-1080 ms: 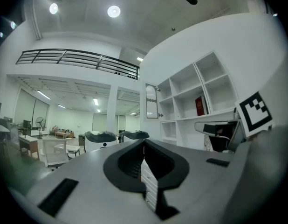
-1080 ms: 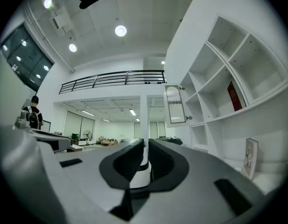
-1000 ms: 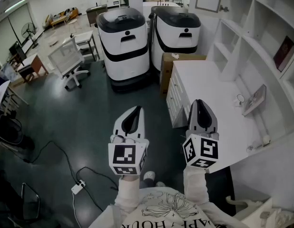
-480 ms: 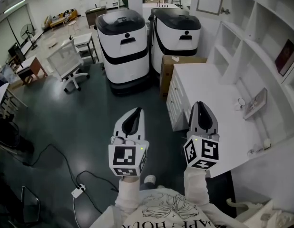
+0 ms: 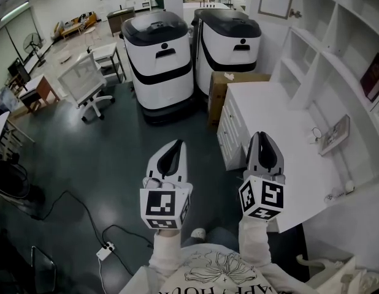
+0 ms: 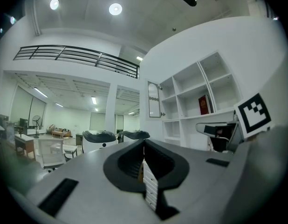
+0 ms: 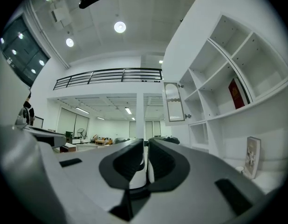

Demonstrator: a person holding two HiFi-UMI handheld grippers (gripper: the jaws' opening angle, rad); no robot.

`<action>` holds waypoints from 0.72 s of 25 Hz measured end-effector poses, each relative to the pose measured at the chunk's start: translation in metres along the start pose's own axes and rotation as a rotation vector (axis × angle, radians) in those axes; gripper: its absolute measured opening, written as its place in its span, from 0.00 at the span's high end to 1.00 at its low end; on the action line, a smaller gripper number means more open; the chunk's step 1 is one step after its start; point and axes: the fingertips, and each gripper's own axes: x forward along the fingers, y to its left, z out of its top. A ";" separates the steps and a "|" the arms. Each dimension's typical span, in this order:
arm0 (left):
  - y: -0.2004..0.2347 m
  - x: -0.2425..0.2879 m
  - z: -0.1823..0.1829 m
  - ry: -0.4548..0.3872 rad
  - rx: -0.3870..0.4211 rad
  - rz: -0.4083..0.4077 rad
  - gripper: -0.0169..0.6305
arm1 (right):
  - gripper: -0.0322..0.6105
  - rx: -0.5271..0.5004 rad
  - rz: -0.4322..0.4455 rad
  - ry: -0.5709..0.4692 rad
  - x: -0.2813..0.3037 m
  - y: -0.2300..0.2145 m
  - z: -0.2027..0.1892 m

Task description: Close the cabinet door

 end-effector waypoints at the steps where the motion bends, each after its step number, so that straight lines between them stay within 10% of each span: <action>1: 0.003 0.001 -0.001 0.004 -0.002 0.000 0.97 | 0.91 -0.003 -0.002 0.006 0.001 0.001 -0.002; 18: 0.033 0.087 -0.018 0.039 -0.012 0.013 0.97 | 0.90 -0.025 0.004 0.019 0.094 -0.010 -0.020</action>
